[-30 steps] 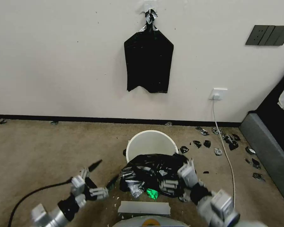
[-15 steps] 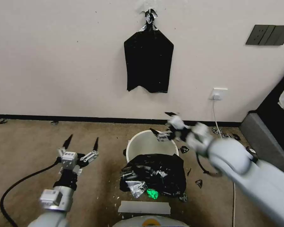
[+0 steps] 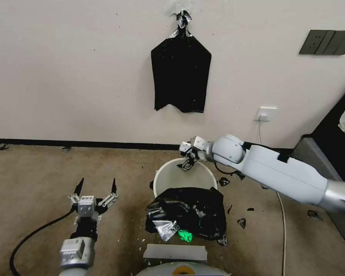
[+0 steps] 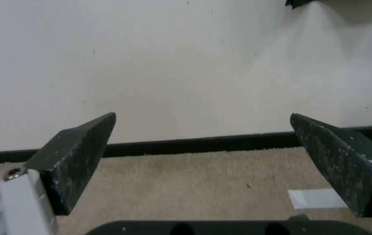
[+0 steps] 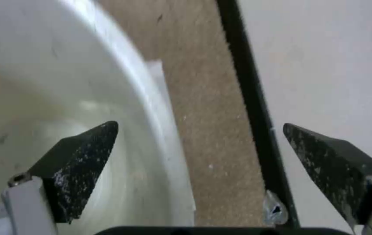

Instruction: Place a trash bag onto the trash bin.

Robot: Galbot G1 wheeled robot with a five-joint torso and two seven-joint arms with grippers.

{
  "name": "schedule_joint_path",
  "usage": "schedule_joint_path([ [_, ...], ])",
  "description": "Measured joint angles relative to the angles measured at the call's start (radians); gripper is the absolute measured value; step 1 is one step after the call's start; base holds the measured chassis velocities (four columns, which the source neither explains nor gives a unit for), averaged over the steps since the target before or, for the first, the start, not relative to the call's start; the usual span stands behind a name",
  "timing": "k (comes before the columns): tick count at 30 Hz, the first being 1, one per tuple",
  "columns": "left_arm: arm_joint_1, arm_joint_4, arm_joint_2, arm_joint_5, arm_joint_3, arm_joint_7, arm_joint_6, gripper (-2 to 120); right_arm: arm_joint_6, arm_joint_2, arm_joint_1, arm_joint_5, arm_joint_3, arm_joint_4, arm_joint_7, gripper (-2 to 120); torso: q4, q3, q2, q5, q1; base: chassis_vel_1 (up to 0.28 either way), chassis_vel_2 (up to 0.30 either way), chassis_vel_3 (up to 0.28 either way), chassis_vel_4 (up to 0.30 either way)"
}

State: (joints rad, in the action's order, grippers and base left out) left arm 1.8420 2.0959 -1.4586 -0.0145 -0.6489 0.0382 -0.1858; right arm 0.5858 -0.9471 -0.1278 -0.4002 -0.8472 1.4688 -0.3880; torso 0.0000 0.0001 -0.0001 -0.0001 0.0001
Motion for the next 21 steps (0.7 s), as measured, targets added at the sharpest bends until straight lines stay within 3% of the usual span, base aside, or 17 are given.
schedule_joint_path([
  [4, 0.012, -0.007, 0.008, -0.003, -0.007, -0.014, 0.001, 100, -0.02, -0.008, 0.034, 0.001, -0.055, -0.054, -0.047, 100, 0.0001, 0.0, 0.0, -0.0003, 0.0, 0.0, 0.0, 0.0, 0.0],
  [8, 0.02, -0.011, 0.007, -0.004, -0.008, -0.023, 0.001, 100, -0.032, -0.006, 0.034, 0.001, -0.07, -0.079, -0.067, 92, 0.0, 0.0, 0.0, -0.0001, 0.0, 0.0, 0.0, 0.0, 0.0],
  [21, 0.023, -0.016, 0.008, -0.002, 0.0, -0.028, 0.006, 100, -0.03, 0.003, 0.037, -0.032, -0.074, -0.053, -0.07, 46, 0.0, 0.0, 0.0, 0.0, 0.0, 0.0, 0.0, 0.0, 0.0],
])
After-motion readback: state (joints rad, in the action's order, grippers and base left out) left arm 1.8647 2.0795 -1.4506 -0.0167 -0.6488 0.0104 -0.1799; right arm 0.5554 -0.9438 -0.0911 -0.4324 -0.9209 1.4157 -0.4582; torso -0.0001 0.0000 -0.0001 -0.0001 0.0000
